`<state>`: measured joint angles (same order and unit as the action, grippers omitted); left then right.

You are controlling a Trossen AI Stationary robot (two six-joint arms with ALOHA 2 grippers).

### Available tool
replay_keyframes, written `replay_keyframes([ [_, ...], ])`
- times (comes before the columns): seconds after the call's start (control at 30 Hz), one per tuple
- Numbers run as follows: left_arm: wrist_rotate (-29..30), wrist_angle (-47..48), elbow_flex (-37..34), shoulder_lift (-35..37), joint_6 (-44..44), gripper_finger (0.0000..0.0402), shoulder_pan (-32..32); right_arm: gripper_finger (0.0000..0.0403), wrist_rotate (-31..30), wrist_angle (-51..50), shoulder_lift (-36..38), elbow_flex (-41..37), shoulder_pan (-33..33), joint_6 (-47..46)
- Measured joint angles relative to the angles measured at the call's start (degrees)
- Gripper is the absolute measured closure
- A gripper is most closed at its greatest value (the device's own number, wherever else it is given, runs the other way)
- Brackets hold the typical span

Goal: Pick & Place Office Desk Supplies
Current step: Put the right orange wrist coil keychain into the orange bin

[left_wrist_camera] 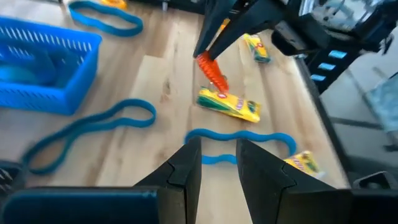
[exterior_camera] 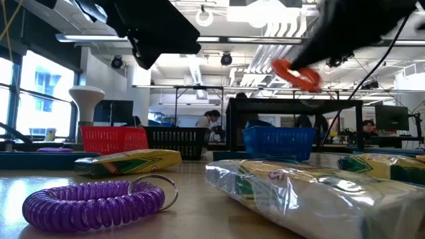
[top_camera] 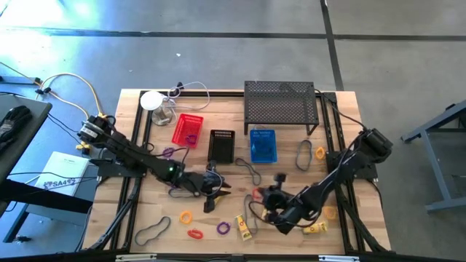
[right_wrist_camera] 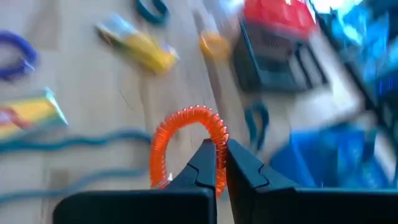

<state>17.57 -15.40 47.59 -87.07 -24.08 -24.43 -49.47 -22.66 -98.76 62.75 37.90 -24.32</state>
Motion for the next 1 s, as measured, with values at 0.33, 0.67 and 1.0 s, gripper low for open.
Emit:
replay_keyframes([
  [0.33, 0.0, -0.1, 0.0, 0.0, -8.3, 0.0305, -3.3, 0.0398, 2.1, 10.8, 0.1, 3.2, -6.1, 29.6],
  [0.67, 0.3, -0.5, 0.0, 0.0, -15.6, 0.0305, -2.2, 0.0398, 12.8, 19.9, 0.1, 3.3, -11.6, 45.5],
  [1.0, 0.3, -1.0, 0.0, 0.5, -17.6, 0.0305, 1.9, 0.0398, 16.3, 18.0, 0.2, 3.3, -13.7, 46.6],
])
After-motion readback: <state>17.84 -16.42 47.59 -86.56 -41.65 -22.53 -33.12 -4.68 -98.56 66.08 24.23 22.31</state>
